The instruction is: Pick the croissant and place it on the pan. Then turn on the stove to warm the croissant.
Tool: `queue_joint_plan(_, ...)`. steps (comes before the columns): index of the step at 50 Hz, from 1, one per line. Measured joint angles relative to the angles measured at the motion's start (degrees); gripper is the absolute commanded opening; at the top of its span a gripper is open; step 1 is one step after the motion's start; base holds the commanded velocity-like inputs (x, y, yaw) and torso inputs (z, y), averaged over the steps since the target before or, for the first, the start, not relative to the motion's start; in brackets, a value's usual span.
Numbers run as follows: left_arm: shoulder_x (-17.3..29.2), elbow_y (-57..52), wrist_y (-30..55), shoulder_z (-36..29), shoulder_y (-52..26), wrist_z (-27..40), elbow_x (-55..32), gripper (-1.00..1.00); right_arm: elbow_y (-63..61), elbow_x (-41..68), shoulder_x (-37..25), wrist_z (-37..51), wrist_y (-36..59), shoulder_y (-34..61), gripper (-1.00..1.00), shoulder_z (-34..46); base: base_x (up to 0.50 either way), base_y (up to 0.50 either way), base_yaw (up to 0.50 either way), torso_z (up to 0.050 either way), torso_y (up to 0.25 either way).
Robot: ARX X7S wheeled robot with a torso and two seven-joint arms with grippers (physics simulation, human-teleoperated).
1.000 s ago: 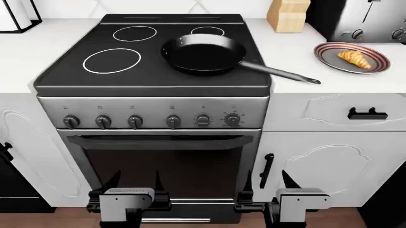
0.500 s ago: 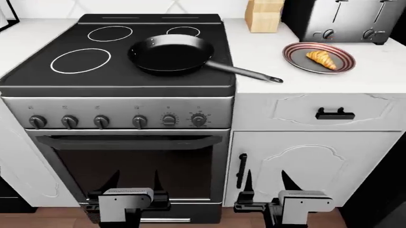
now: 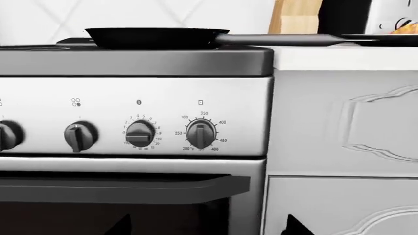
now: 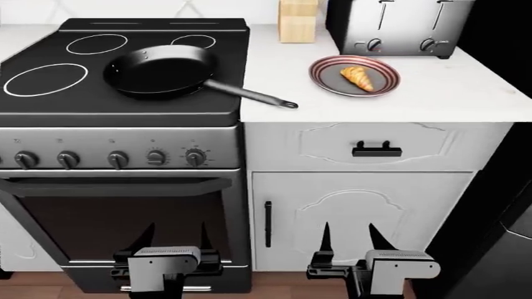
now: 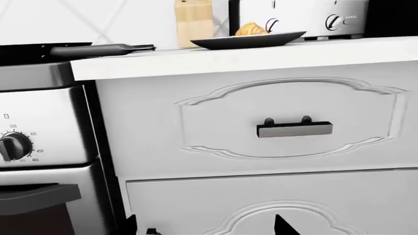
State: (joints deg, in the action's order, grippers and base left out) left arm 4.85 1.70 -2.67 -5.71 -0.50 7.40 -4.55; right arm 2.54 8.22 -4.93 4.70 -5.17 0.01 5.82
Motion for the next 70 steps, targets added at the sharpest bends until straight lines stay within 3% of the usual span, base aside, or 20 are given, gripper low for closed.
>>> queue_joint_plan(17, 1.12, -0.5, -0.18, -1.35, 0.11, 1.06, -1.0, 1.0, -0.17, -0.06, -1.3, 1.48, 0.52, 0.29, 1.0, 1.69, 0.0, -0.12, 0.0, 0.001, 0.0)
queue_joint_plan(41, 1.91, -2.6, 1.41, -1.67, -0.71, 5.08, -1.29, 1.0, -3.69, -1.88, -3.2, 4.19, 4.48, 0.6, 1.0, 3.95, 0.0, 0.0, 0.0, 0.05, 0.0)
queue_joint_plan(49, 3.8, -11.89, 10.54, -1.09, -1.89, 5.89, -3.05, 1.0, -17.91, -1.57, -5.55, 5.2, 15.8, 0.26, 1.0, 3.77, 0.0, 0.0, 0.0, 0.05, 0.002)
queue_joint_plan(59, 7.07, -22.89, 22.9, -0.29, -6.16, 4.34, -7.87, 1.0, -37.99, 7.13, -8.91, 4.07, 36.17, 4.32, 1.0, 0.97, 0.0, 0.0, 0.0, 0.05, 0.002)
queue_joint_plan(65, 9.09, -27.76, 30.88, 0.14, -10.18, 2.72, -11.86, 1.0, -48.27, 17.26, -10.09, 6.23, 54.61, 11.81, 1.0, -3.24, 0.0, 0.0, 0.0, 0.05, 0.0)
queue_joint_plan(70, 10.5, -31.22, 37.07, 1.19, -13.89, 1.5, -15.77, 1.0, -52.43, 37.15, -13.0, 18.25, 70.0, 19.84, 1.0, -8.49, 0.0, 0.0, 0.0, 0.034, 0.0)
